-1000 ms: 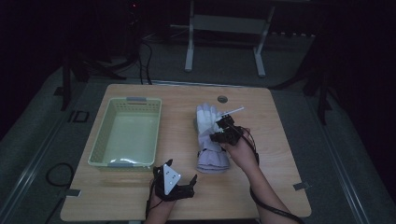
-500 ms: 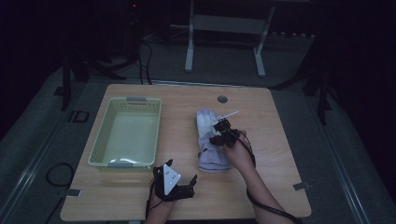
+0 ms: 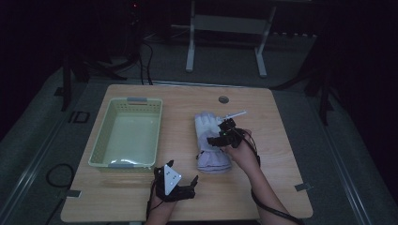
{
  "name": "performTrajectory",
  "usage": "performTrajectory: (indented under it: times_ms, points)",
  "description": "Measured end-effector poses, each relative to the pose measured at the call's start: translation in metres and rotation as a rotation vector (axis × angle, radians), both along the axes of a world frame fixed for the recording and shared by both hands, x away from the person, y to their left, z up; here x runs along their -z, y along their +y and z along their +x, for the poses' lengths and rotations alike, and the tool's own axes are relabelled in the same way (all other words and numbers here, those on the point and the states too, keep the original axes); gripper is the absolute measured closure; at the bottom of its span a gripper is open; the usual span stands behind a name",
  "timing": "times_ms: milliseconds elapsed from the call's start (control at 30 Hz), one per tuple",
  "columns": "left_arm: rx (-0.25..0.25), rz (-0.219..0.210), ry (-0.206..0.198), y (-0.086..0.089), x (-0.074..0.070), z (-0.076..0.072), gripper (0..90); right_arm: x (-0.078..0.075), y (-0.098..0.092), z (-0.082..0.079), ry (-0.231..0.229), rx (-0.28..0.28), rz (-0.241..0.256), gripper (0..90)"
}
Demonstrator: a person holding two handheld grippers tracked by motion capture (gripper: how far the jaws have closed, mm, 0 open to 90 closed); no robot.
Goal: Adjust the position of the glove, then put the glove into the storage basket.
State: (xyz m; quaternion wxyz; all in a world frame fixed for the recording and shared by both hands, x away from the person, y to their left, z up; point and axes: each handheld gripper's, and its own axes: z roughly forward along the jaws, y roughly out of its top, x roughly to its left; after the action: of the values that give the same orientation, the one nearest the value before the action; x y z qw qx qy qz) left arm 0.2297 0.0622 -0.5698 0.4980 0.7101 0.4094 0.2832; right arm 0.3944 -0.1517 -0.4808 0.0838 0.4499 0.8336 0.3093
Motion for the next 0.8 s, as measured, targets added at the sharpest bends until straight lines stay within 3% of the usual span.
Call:
performTrajectory:
  times_ms: [67,200,267,467,633,733,800]
  points:
    - [0.014,-0.003,0.021,0.001,0.000,0.002,0.0,-0.004,-0.005,-0.003,-0.008,-0.040,0.030,25.0]
    - [0.022,-0.018,0.043,0.001,0.000,0.004,0.0,-0.006,-0.012,-0.011,-0.037,-0.082,0.038,14.2]
    - [0.031,-0.022,0.044,0.002,0.000,0.005,0.0,-0.006,-0.016,-0.014,-0.044,-0.096,0.012,14.1]
    - [0.086,-0.024,0.043,0.000,0.000,0.004,0.0,-0.006,-0.038,-0.023,-0.117,-0.090,0.021,14.6]
    - [0.138,-0.038,0.073,-0.003,-0.006,0.005,0.0,-0.007,-0.053,-0.033,-0.193,-0.118,0.016,14.5]
    - [0.175,-0.057,0.109,-0.004,-0.012,0.007,0.0,-0.008,-0.061,-0.039,-0.224,-0.127,0.029,14.5]
    - [0.192,-0.066,0.103,-0.004,-0.016,0.007,0.0,-0.009,-0.065,-0.043,-0.227,-0.134,0.031,14.4]
